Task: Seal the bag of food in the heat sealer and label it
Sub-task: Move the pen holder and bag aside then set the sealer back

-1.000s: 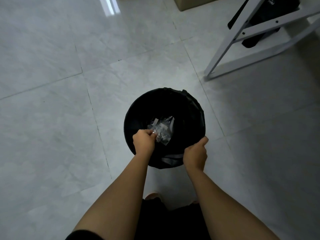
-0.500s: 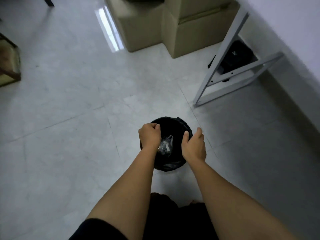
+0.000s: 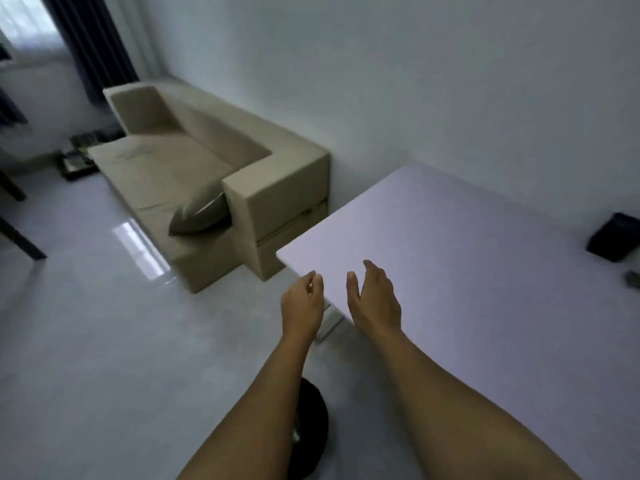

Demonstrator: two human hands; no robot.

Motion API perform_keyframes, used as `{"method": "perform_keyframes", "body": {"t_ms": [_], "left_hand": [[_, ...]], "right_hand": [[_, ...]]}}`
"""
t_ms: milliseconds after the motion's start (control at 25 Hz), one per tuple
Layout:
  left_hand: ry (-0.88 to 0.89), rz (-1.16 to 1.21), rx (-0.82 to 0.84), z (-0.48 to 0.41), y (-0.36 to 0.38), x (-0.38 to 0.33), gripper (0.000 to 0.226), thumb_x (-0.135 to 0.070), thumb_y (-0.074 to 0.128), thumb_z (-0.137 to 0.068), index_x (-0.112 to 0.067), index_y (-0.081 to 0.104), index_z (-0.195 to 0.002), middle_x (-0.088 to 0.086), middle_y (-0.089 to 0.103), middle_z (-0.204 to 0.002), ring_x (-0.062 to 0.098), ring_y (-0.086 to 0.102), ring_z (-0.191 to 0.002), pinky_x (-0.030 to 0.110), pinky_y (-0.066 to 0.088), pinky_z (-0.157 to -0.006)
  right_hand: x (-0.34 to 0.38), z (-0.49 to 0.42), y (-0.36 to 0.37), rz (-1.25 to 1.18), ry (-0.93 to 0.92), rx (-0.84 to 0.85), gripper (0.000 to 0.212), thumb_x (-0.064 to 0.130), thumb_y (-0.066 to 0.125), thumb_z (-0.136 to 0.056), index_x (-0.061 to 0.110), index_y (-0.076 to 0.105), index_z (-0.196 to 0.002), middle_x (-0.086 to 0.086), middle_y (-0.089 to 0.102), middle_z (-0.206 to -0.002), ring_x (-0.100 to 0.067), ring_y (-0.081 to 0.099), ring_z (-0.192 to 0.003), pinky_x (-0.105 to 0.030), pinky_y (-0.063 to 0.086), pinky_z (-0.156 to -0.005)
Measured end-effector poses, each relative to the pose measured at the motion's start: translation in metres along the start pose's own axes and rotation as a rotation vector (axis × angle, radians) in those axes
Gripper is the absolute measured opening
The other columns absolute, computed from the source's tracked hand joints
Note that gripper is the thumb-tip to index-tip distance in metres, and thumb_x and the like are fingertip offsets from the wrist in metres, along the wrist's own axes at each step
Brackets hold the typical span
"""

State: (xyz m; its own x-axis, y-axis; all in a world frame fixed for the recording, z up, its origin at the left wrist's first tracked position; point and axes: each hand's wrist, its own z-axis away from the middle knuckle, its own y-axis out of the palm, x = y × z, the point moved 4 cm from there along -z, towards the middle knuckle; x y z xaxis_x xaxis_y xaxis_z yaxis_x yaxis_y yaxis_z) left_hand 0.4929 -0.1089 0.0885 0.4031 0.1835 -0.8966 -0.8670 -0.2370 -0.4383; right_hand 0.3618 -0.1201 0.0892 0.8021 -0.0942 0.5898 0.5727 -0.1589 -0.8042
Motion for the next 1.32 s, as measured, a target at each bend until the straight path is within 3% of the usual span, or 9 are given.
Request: {"method": "perform_keyframes", "body": {"t_ms": [80, 160, 440, 760, 960, 1080, 1200, 1320], "left_hand": [[0.057, -0.059, 0.098, 0.007, 0.028, -0.048, 0.043, -0.036, 0.038, -0.098, -0.012, 0.052, -0.131, 0.007, 0.054, -0.136, 0.024, 0.050, -0.125, 0.036, 0.039, -0.105], [0.172, -0.084, 0.223, 0.024, 0.064, -0.093, 0.047, -0.039, 0.034, -0.099, -0.014, 0.043, -0.138, 0.006, 0.045, -0.144, 0.024, 0.042, -0.132, 0.036, 0.032, -0.109], [0.441, -0.081, 0.630, 0.129, 0.220, -0.197, 0.050, -0.033, 0.033, -0.100, -0.007, 0.033, -0.143, 0.009, 0.037, -0.149, 0.022, 0.034, -0.138, 0.032, 0.025, -0.112], [0.542, -0.148, 0.997, 0.287, 0.430, -0.248, 0.049, -0.032, 0.031, -0.101, -0.006, 0.033, -0.143, 0.010, 0.037, -0.149, 0.022, 0.032, -0.138, 0.030, 0.023, -0.112], [0.454, -0.252, 1.079, 0.336, 0.533, -0.249, 0.046, -0.024, 0.028, -0.102, -0.006, 0.031, -0.143, 0.012, 0.036, -0.149, 0.025, 0.033, -0.138, 0.031, 0.023, -0.112], [0.436, -0.333, 1.163, 0.347, 0.571, -0.242, 0.055, -0.006, 0.034, -0.095, -0.015, 0.021, -0.148, 0.011, 0.032, -0.151, 0.031, 0.040, -0.132, 0.039, 0.033, -0.111], [0.521, -0.407, 1.283, 0.354, 0.589, -0.238, 0.078, 0.007, 0.039, -0.084, -0.024, 0.010, -0.149, 0.006, 0.023, -0.155, 0.032, 0.033, -0.136, 0.043, 0.033, -0.110], [0.542, -0.369, 1.324, 0.358, 0.596, -0.235, 0.079, 0.009, 0.039, -0.081, -0.028, 0.017, -0.147, 0.004, 0.025, -0.154, 0.028, 0.019, -0.143, 0.044, 0.023, -0.115]], "right_hand": [[-0.018, -0.007, -0.056, 0.046, 0.067, -0.109, 0.056, 0.051, 0.031, -0.094, 0.019, 0.028, -0.140, -0.006, 0.034, -0.148, -0.025, 0.039, -0.131, -0.040, 0.038, -0.102], [-0.050, -0.006, -0.113, 0.074, 0.151, -0.221, 0.058, 0.050, 0.030, -0.095, 0.017, 0.028, -0.141, -0.008, 0.034, -0.149, -0.028, 0.038, -0.131, -0.041, 0.036, -0.104], [-0.219, 0.059, -0.274, 0.063, 0.497, -0.576, 0.058, 0.047, 0.031, -0.095, 0.011, 0.028, -0.141, -0.011, 0.035, -0.146, -0.030, 0.037, -0.127, -0.045, 0.033, -0.103], [-0.446, 0.190, -0.399, 0.100, 0.942, -0.865, 0.059, 0.046, 0.038, -0.094, 0.006, 0.035, -0.136, -0.016, 0.043, -0.139, -0.034, 0.041, -0.126, -0.047, 0.036, -0.100], [-0.560, 0.258, -0.421, 0.052, 1.196, -0.813, 0.067, 0.052, 0.039, -0.091, 0.004, 0.032, -0.137, -0.021, 0.042, -0.139, -0.037, 0.042, -0.124, -0.049, 0.038, -0.099], [-0.602, 0.280, -0.407, -0.080, 1.312, -0.680, 0.076, 0.054, 0.046, -0.088, 0.003, 0.024, -0.141, -0.022, 0.035, -0.144, -0.038, 0.037, -0.129, -0.049, 0.035, -0.102], [-0.625, 0.283, -0.383, -0.279, 1.274, -0.550, 0.081, 0.038, 0.061, -0.084, 0.005, 0.018, -0.144, -0.020, 0.035, -0.143, -0.037, 0.039, -0.129, -0.047, 0.036, -0.103], [-0.642, 0.279, -0.356, -0.429, 1.174, -0.511, 0.090, 0.028, 0.063, -0.065, 0.014, 0.020, -0.143, -0.014, 0.045, -0.135, -0.033, 0.050, -0.119, -0.050, 0.046, -0.097]]}}
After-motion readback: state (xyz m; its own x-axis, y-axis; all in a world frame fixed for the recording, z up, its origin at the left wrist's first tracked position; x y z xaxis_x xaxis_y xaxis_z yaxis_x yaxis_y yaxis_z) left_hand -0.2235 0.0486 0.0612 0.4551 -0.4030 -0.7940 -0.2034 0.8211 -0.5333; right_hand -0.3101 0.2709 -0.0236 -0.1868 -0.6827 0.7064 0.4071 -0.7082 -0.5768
